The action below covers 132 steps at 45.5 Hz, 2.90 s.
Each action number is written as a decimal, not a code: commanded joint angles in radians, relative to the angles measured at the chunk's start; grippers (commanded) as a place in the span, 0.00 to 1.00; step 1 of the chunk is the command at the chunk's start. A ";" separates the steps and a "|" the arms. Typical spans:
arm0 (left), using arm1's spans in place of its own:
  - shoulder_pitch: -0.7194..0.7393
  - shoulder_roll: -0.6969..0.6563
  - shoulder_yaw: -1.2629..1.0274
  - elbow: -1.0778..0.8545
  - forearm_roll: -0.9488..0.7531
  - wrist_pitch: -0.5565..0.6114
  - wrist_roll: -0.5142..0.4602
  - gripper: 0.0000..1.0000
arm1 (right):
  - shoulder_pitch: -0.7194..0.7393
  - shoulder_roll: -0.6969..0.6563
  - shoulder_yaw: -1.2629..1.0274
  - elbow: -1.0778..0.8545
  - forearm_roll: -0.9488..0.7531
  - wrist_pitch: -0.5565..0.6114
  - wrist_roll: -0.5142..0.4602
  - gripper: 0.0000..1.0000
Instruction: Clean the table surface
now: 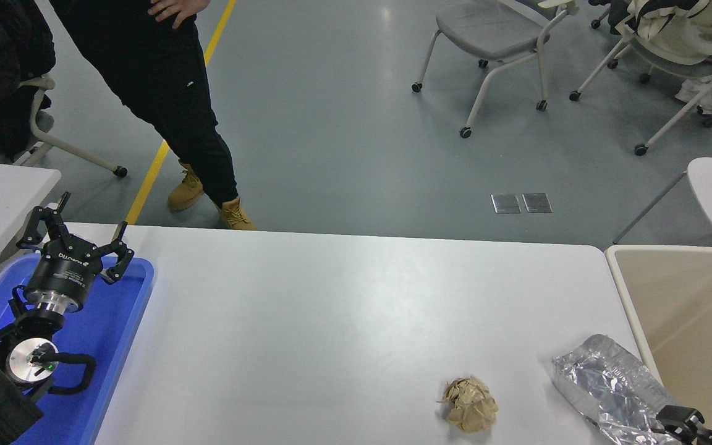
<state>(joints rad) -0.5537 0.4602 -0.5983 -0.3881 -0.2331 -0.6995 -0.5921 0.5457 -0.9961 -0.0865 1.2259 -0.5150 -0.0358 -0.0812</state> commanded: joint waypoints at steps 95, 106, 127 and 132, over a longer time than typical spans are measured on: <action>0.000 0.000 0.000 0.000 0.000 0.000 0.000 1.00 | 0.597 -0.687 0.203 0.219 -0.376 0.818 -0.014 0.00; 0.000 0.000 0.000 0.000 0.000 0.000 0.000 1.00 | 0.596 -0.699 0.255 0.213 -0.413 0.864 -0.014 0.00; 0.000 0.000 0.000 0.000 0.000 0.000 0.000 1.00 | 0.580 -0.474 0.237 -0.092 -0.425 0.795 -0.014 0.00; 0.000 0.000 0.000 0.000 0.000 0.000 0.000 1.00 | 0.533 -0.395 0.217 -0.195 -0.425 0.719 -0.014 0.00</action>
<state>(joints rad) -0.5538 0.4602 -0.5982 -0.3879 -0.2331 -0.6995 -0.5921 1.1261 -1.5372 0.1519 1.2343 -0.9360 0.7708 -0.0953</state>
